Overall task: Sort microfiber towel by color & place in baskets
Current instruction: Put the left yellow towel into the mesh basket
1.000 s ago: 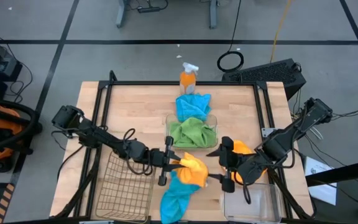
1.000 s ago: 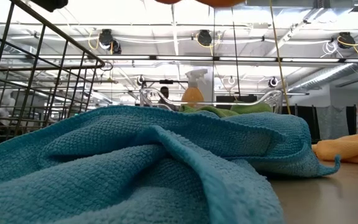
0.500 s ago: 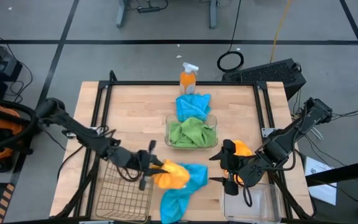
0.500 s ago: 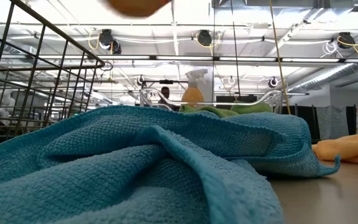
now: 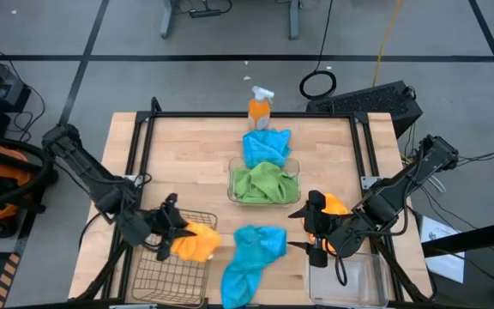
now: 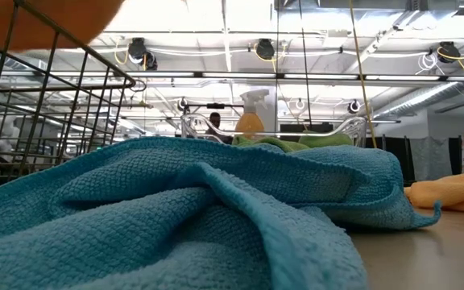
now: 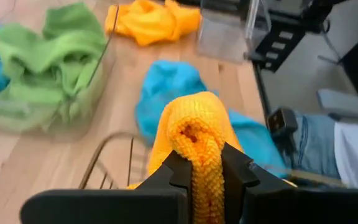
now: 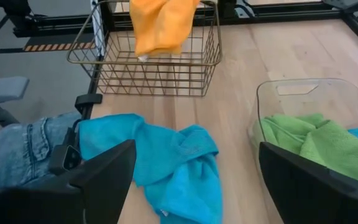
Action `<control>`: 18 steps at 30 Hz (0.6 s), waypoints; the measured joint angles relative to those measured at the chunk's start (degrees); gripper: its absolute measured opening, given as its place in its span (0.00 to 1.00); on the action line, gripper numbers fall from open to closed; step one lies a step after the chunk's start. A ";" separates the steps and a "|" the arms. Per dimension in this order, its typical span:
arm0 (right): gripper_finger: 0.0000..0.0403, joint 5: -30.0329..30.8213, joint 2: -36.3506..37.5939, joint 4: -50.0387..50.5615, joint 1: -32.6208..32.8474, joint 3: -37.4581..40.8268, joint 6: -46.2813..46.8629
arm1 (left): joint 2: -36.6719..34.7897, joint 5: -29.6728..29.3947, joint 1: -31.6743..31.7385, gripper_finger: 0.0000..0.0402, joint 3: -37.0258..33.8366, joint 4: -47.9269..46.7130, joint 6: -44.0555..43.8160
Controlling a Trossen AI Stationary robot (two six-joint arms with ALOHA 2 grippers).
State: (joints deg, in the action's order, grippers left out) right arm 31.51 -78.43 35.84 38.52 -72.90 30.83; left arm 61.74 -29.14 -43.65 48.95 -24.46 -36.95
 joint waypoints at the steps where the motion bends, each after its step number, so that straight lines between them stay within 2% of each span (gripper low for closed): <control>1: 0.82 0.00 0.00 0.15 0.00 0.00 0.00 | -0.26 -0.03 -0.75 0.10 0.00 -1.68 -0.90; 6: 0.82 0.00 -0.02 0.86 0.00 0.00 0.00 | -0.18 0.19 -2.83 0.10 -1.18 -7.91 -5.95; 9: 0.82 0.01 -0.02 0.85 0.00 0.00 0.00 | 0.02 0.10 -2.71 0.10 -4.19 -6.59 -8.26; 15: 0.82 0.13 -0.04 0.85 0.00 0.01 0.00 | -0.02 -0.86 -2.55 0.10 -9.35 -5.77 -18.41; 18: 0.82 0.15 -0.04 0.85 0.00 0.02 -0.02 | -0.04 -1.41 -2.52 0.10 -12.91 -1.70 -23.70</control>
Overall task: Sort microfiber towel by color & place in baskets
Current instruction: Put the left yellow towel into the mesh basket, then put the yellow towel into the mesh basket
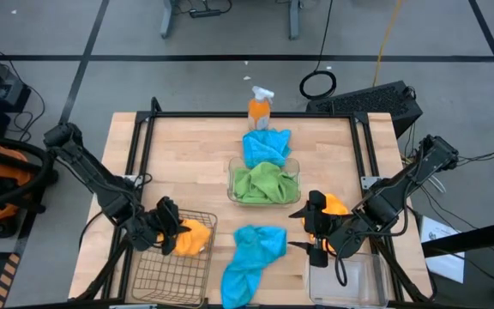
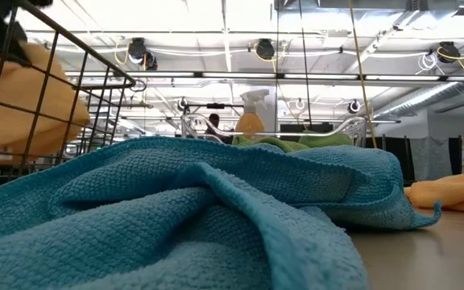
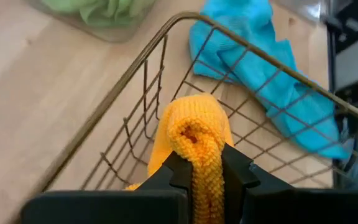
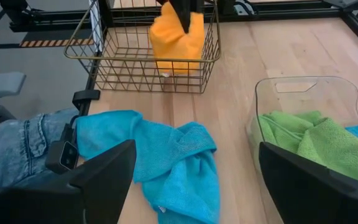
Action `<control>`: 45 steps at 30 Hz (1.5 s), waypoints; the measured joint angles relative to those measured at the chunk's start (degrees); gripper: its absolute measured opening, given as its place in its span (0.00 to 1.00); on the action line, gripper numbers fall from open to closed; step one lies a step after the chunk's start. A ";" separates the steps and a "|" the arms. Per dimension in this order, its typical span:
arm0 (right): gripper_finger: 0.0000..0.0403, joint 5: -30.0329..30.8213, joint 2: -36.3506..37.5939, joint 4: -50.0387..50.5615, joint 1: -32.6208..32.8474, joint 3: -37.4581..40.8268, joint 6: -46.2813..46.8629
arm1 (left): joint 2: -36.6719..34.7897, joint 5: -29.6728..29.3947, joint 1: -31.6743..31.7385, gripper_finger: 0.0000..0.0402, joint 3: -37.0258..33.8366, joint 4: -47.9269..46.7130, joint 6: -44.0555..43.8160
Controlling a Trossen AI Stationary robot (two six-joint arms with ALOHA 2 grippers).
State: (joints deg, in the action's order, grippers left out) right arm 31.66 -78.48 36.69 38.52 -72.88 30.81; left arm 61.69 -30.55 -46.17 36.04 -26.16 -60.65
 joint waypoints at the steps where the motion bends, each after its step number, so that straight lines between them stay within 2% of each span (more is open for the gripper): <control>1: 0.82 0.00 0.00 0.01 0.00 0.00 -0.01 | 0.00 -0.26 0.01 0.10 -1.12 1.75 -0.24; 4: 0.82 0.07 -0.19 -0.04 0.00 0.00 -0.01 | 0.00 -0.41 -0.01 0.10 -4.22 6.60 -1.95; 7: 0.82 0.09 -0.77 0.02 0.00 0.00 -0.01 | 0.04 0.09 -0.01 0.13 -5.32 6.97 -3.56; 18: 0.82 0.02 -1.88 0.02 -0.08 0.00 -0.18 | 0.04 0.33 0.02 0.41 -5.51 7.70 -3.27; 23: 0.82 -0.07 -1.88 0.02 -0.07 0.00 -0.09 | 0.00 3.80 0.02 0.48 -5.17 7.63 -2.96; 34: 0.82 -0.59 -1.88 1.53 -0.07 0.00 1.92 | -0.16 5.49 -0.01 0.51 0.43 1.78 2.09; 42: 0.82 -2.84 -1.86 12.26 -0.36 0.00 11.48 | -1.95 4.01 0.02 0.51 7.27 -7.90 7.90; 45: 0.82 -3.58 -1.84 17.04 -0.70 0.02 14.52 | -2.10 3.14 0.02 0.51 9.82 -9.68 13.00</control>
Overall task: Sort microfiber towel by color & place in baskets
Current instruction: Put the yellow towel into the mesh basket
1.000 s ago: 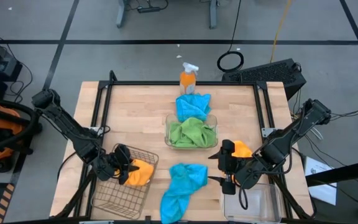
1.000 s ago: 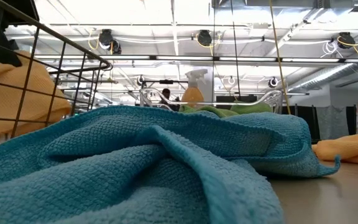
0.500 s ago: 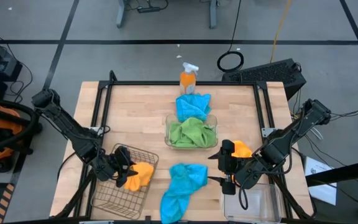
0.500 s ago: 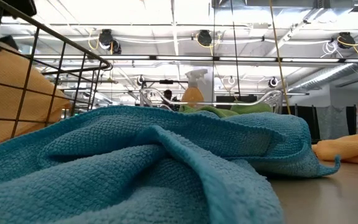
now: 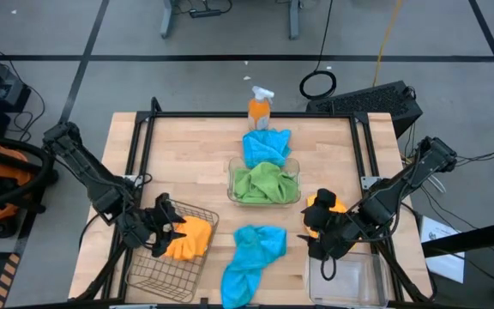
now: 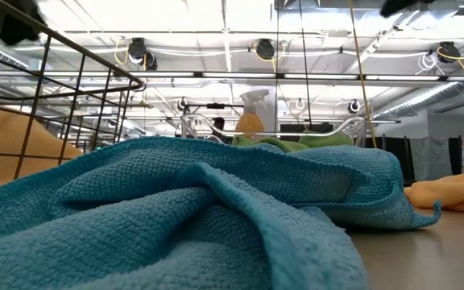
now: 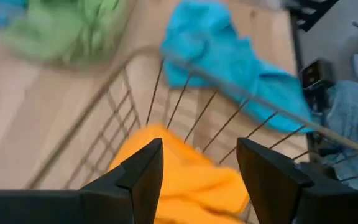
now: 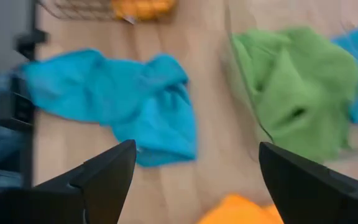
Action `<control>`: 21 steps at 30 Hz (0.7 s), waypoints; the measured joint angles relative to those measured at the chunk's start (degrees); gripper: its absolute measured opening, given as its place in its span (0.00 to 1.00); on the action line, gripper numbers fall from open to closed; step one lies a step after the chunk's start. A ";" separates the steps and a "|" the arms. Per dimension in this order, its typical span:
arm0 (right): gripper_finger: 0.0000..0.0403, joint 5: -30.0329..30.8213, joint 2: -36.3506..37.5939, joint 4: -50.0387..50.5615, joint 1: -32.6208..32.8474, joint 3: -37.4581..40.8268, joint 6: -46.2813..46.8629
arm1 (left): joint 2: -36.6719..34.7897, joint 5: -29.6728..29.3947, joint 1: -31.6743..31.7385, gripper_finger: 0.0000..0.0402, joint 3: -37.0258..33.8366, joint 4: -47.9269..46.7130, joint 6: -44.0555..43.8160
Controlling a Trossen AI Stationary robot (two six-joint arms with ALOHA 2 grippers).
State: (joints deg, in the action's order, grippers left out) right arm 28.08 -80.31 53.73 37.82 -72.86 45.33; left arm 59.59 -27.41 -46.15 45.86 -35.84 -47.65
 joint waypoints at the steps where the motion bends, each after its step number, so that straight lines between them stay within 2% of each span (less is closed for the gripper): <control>1: 0.82 0.00 0.00 1.71 -0.11 0.00 0.95 | 0.00 -0.98 0.02 0.51 0.99 -0.10 1.98; 7: 0.80 -1.57 0.00 11.70 -1.92 0.00 6.28 | -0.07 -12.72 1.07 0.51 4.97 -0.16 15.18; 10: 0.77 -1.65 0.02 16.41 -2.99 0.00 8.85 | -0.06 -16.25 3.05 0.51 5.43 0.79 20.88; 16: 0.73 -6.12 0.02 23.11 -5.44 0.00 7.92 | 1.02 -16.16 8.97 0.51 5.43 10.30 33.40; 21: 0.68 -8.94 0.04 27.60 -7.52 0.00 5.91 | 2.63 -11.30 13.87 0.51 5.43 15.31 42.28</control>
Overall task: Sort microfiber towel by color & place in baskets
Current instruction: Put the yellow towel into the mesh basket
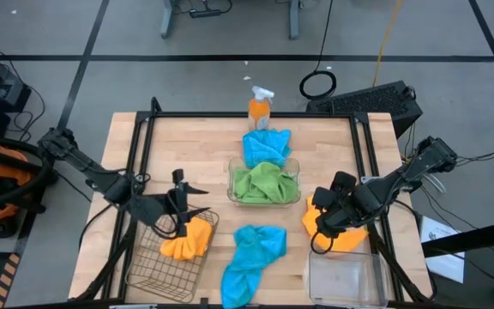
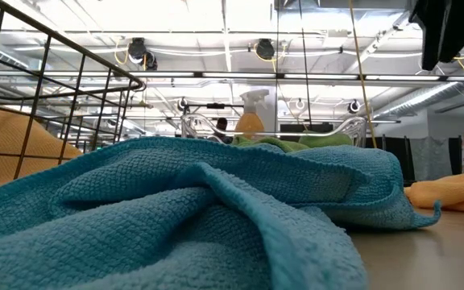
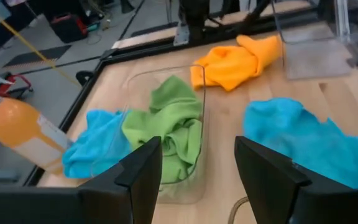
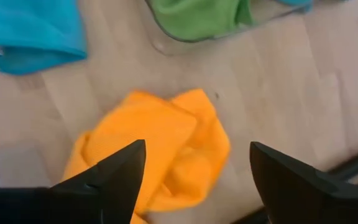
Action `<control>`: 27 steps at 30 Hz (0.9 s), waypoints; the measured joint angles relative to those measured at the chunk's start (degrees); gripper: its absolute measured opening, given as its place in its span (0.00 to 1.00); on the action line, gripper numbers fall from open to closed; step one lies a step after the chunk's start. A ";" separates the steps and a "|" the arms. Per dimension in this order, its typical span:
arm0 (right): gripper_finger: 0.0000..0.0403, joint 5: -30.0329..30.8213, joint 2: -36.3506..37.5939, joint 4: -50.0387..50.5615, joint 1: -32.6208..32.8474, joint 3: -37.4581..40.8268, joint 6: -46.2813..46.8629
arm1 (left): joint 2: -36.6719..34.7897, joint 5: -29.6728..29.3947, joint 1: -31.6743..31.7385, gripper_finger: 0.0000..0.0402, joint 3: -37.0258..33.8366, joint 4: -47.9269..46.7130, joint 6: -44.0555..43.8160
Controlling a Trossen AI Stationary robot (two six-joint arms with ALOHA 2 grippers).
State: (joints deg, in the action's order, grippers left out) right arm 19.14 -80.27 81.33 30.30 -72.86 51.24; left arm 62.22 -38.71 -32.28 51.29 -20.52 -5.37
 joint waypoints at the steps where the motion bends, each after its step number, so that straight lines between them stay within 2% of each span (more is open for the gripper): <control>1: 0.67 -0.01 0.00 0.56 -0.36 0.00 -0.26 | 0.38 0.90 0.84 0.51 -0.01 0.34 0.95; 5: 0.64 -0.48 0.00 2.31 -1.84 0.00 -0.94 | 1.48 1.63 3.27 0.51 -0.02 1.16 2.54; 10: 0.64 -7.83 0.02 -0.28 -4.64 1.59 -1.49 | 2.27 1.83 4.25 0.51 -0.04 3.28 4.82; 14: 0.64 -11.56 0.00 -5.58 -6.27 6.47 -1.60 | 2.92 1.89 4.51 0.51 -0.04 5.55 5.80; 18: 0.64 -12.12 0.00 -12.53 -7.53 12.26 -0.71 | 3.20 2.24 4.51 0.51 -0.04 6.00 5.73; 22: 0.64 -13.31 0.00 -17.51 -8.30 17.15 4.33 | 3.67 2.62 4.51 0.51 -0.04 6.49 5.71; 27: 0.64 -17.03 -0.02 -20.64 -10.38 23.85 4.50 | 5.10 2.62 4.51 0.51 -0.04 6.72 5.60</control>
State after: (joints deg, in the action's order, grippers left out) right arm 2.10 -80.29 60.68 19.92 -49.01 55.75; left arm 67.32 -36.10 -27.77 51.24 -13.80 0.23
